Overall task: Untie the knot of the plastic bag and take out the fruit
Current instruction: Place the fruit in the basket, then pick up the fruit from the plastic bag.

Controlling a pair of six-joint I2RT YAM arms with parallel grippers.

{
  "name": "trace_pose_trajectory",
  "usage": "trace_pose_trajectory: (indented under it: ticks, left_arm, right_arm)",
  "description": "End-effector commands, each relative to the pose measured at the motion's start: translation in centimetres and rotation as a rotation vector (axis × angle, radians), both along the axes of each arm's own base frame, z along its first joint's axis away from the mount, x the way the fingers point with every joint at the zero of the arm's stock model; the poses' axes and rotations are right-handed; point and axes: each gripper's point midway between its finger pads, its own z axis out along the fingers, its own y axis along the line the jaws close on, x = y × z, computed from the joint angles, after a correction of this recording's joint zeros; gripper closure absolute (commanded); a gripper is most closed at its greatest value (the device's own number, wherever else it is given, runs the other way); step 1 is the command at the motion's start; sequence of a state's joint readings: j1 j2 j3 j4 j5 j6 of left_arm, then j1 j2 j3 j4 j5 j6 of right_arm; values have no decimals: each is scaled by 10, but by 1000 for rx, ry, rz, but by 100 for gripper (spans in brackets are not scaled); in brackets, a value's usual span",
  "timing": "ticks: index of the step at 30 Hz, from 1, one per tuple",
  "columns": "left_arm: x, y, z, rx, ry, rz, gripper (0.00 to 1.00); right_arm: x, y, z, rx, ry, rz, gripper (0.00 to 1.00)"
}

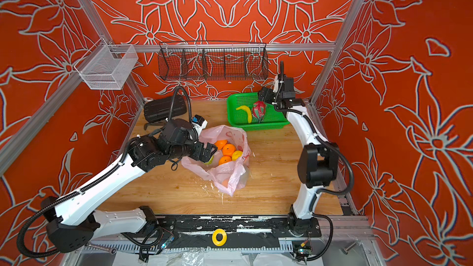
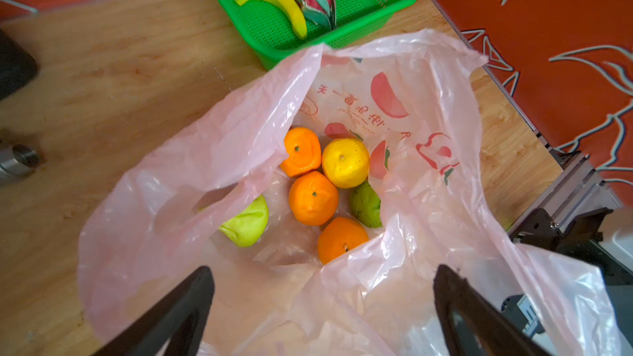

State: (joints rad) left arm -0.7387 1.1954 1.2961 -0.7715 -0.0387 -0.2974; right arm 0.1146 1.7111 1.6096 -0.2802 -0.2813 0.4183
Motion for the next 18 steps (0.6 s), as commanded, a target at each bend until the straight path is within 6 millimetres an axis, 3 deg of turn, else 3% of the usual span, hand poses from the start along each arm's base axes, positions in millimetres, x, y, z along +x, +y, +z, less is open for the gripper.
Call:
trace_pose_trajectory:
  ticks: [1,5,13,18]
  left_arm:
    - [-11,15,-9,-42,77,104,1]
    - [-21,38,-19,-37,113,210,2]
    - [-45,86,-33,-188,180,477,5]
    - [-52,95,-62,-257,298,535,6]
  right_arm:
    - [-48,41,29,34,-69,163,7]
    - [-111,74,48,12,-119,293,8]
    - [-220,123,48,58,-161,531,16]
    - [-266,147,55,71,-170,680,22]
